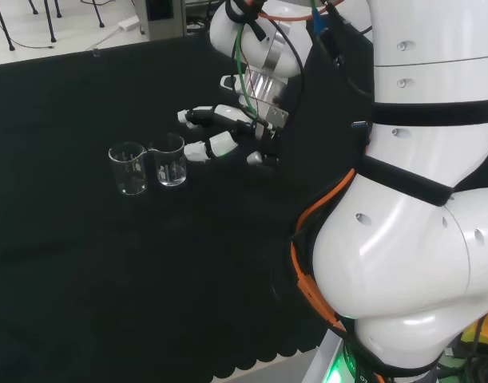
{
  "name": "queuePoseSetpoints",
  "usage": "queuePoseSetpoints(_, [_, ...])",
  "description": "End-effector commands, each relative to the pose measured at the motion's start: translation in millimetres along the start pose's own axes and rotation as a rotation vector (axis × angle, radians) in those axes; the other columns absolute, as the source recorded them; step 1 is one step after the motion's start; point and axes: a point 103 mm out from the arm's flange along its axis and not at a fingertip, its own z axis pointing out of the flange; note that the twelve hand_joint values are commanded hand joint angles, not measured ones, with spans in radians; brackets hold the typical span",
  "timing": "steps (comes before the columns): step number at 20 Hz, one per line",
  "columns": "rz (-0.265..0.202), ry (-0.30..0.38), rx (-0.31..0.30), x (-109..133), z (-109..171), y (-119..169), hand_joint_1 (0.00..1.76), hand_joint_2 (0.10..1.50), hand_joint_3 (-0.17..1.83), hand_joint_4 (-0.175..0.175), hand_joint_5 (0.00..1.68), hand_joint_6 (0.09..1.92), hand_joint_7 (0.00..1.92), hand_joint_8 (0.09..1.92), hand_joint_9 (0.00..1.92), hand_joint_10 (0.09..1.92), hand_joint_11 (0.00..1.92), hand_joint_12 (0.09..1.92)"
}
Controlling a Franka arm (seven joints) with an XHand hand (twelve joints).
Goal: Pick up the beaker on the right.
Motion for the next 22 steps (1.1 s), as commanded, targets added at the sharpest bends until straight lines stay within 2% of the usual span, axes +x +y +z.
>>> queuePoseSetpoints(1, [-0.019, 0.035, -0.010, 2, 15, 3, 0.68, 0.51, 0.56, 0.001, 0.32, 0.09, 0.25, 0.49, 0.28, 0.59, 0.00, 0.92])
queuePoseSetpoints(10, [-0.038, 0.078, -0.032, 2, 36, 15, 0.74, 0.52, 0.54, 0.002, 0.37, 0.09, 0.26, 0.49, 0.29, 0.59, 0.00, 0.95])
queuePoseSetpoints(19, [-0.070, 0.113, -0.070, 4, 45, 31, 0.78, 0.52, 0.54, 0.000, 0.41, 0.09, 0.28, 0.49, 0.32, 0.58, 0.00, 0.99])
queuePoseSetpoints(22, [-0.075, 0.144, -0.091, 6, 46, 35, 0.79, 0.52, 0.54, 0.001, 0.42, 0.09, 0.28, 0.49, 0.32, 0.58, 0.00, 1.00])
